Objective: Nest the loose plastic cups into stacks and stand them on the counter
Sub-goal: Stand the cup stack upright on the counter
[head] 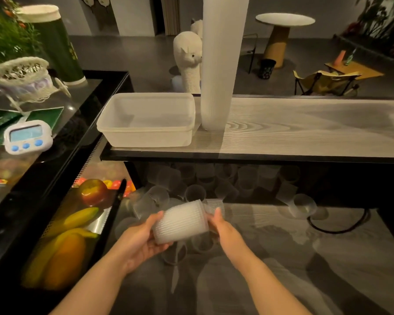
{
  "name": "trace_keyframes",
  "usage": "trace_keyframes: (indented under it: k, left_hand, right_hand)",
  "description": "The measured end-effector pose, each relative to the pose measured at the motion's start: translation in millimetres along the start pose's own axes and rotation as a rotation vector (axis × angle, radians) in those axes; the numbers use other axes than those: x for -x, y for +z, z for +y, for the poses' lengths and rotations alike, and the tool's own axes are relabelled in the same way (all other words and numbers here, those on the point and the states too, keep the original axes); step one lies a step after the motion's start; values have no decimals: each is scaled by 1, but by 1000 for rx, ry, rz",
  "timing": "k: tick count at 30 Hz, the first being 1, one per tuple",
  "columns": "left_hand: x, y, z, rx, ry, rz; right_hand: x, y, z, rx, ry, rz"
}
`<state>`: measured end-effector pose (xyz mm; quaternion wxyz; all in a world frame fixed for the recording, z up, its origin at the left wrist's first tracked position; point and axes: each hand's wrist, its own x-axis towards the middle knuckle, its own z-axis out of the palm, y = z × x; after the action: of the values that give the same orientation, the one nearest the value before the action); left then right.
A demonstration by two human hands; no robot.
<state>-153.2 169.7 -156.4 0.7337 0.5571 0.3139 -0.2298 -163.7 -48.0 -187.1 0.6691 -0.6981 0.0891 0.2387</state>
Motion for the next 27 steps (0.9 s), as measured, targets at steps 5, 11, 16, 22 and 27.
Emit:
trace_keyframes:
  k: [5, 11, 16, 22, 27]
  left_hand:
    - [-3, -12, -2, 22, 30, 41]
    - [5, -21, -7, -14, 24, 41]
    - [8, -20, -15, -44, 11, 20]
    - [15, -15, -20, -115, 50, -20]
    - [20, -27, -19, -152, 70, -21]
  right_hand:
    - [-40, -37, 36, 521, 301, 552]
    - [-39, -42, 73, 547, 312, 610]
    - [-18, -43, 44, 324, 159, 636]
    - [15, -17, 8, -61, 72, 260]
    - [28, -6, 0, -137, -76, 264]
